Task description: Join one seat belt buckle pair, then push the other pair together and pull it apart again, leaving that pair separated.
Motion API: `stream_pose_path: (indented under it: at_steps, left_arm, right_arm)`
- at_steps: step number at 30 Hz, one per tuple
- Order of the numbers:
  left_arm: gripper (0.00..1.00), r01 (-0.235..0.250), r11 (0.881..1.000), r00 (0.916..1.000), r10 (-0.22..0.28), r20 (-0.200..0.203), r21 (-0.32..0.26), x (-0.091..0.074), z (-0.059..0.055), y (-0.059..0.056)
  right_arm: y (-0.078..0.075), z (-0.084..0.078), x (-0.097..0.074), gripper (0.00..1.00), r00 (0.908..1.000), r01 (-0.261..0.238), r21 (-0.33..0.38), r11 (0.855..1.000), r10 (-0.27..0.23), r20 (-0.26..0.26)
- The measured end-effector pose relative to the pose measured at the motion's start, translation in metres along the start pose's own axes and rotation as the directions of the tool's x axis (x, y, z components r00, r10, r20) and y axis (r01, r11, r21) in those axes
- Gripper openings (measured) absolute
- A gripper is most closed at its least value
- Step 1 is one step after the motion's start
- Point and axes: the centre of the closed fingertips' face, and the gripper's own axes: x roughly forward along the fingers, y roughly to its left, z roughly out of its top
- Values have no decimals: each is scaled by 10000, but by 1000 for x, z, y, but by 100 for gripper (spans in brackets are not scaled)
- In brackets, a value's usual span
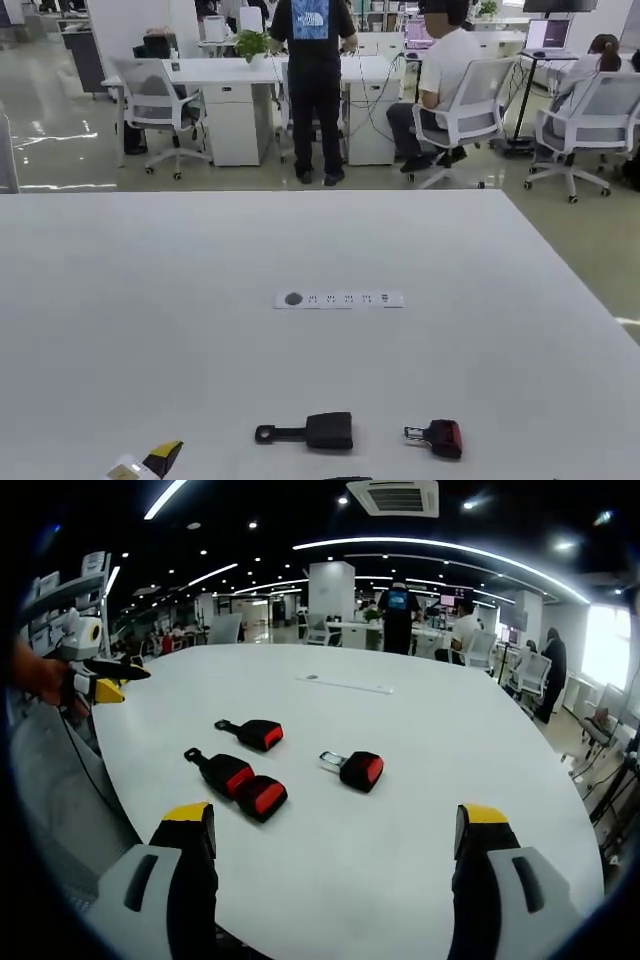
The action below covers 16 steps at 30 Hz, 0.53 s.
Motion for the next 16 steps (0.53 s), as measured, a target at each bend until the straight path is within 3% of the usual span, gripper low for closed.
stream_pose_path:
  at_steps: [2, 6, 16]
  left_arm:
    - [100, -1, 9998, 9996, -5, -279, -208, 1, -5, 0]
    - [100, -61, 9997, 9989, 50, -456, -240, 5, -9, 3]
    - [100, -49, 9998, 9986, 39, -537, -200, 6, -9, 1]
  right_arm:
    - [-1, -2, 4, 99, 10000, 10, 150, 9999, -9, -27]
    - [2, -2, 7, 99, 10000, 0, 249, 9997, 2, -94]
    - [10, -1, 10, 99, 9998, -107, 68, 9999, 108, -151]
